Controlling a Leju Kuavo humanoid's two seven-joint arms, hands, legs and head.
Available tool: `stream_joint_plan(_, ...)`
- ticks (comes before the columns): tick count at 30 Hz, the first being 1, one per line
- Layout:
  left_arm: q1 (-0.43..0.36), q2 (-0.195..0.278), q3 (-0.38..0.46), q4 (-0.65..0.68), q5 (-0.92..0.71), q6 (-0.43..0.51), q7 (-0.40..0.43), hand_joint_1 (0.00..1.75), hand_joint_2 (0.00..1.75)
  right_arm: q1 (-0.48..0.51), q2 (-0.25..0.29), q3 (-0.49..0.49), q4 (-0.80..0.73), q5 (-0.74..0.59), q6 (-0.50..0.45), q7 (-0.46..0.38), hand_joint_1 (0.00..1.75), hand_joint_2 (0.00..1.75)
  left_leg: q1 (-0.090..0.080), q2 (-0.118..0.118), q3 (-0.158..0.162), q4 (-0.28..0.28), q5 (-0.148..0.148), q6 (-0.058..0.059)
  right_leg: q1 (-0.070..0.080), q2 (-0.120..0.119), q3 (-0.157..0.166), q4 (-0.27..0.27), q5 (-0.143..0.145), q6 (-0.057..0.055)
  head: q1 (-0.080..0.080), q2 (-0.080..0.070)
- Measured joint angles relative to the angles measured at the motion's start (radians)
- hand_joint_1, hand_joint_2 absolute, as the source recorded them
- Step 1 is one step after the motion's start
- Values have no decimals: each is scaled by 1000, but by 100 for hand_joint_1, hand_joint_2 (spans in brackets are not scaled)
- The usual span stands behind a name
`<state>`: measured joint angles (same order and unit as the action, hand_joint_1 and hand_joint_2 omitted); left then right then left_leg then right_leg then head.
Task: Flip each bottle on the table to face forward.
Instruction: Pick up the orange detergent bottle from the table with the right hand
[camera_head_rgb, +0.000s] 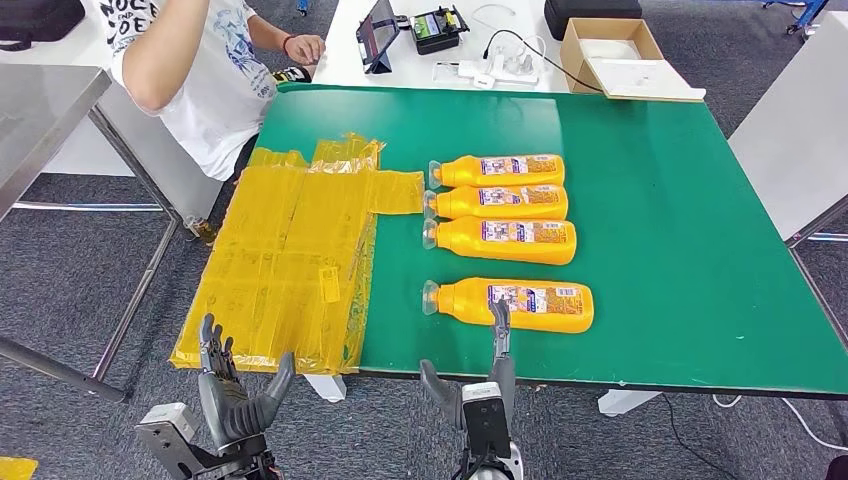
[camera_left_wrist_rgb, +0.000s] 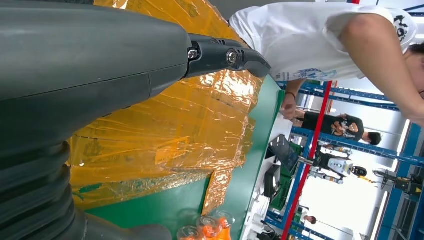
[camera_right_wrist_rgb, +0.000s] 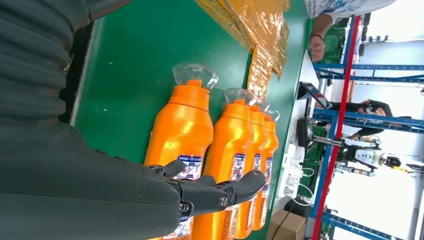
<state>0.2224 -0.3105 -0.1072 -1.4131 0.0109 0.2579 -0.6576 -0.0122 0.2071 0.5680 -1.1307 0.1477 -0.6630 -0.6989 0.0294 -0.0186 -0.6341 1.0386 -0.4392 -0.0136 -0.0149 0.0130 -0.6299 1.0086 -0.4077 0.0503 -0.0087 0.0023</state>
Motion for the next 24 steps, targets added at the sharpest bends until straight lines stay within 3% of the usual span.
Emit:
stream_joint_plan(15,-42,0,-59,42,-1,21,1,0,175,40,-1,-42,-42,60,0,5,0,175,0,0,0,0,0,0,0,0,-1,0,0,0,0,0)
stream_joint_plan(17,-68,3,-69,57,-17,37,-2,0,175,34,3,-72,-61,178,0,58,0,175,0,-1,-1,0,1,0,0,0,-1,0,1,0,0,0)
stream_joint_plan(21,-187,9,-72,127,-76,31,1,0,175,-89,-24,-180,-69,673,10,294,0,175,0,-1,-2,0,4,2,-1,0,-1,0,3,2,0,0)
stream_joint_plan(24,-223,10,-72,159,-105,20,2,0,175,-158,-61,-211,-61,793,13,383,0,175,-2,-1,-1,0,5,2,-2,0,-1,0,6,1,0,0)
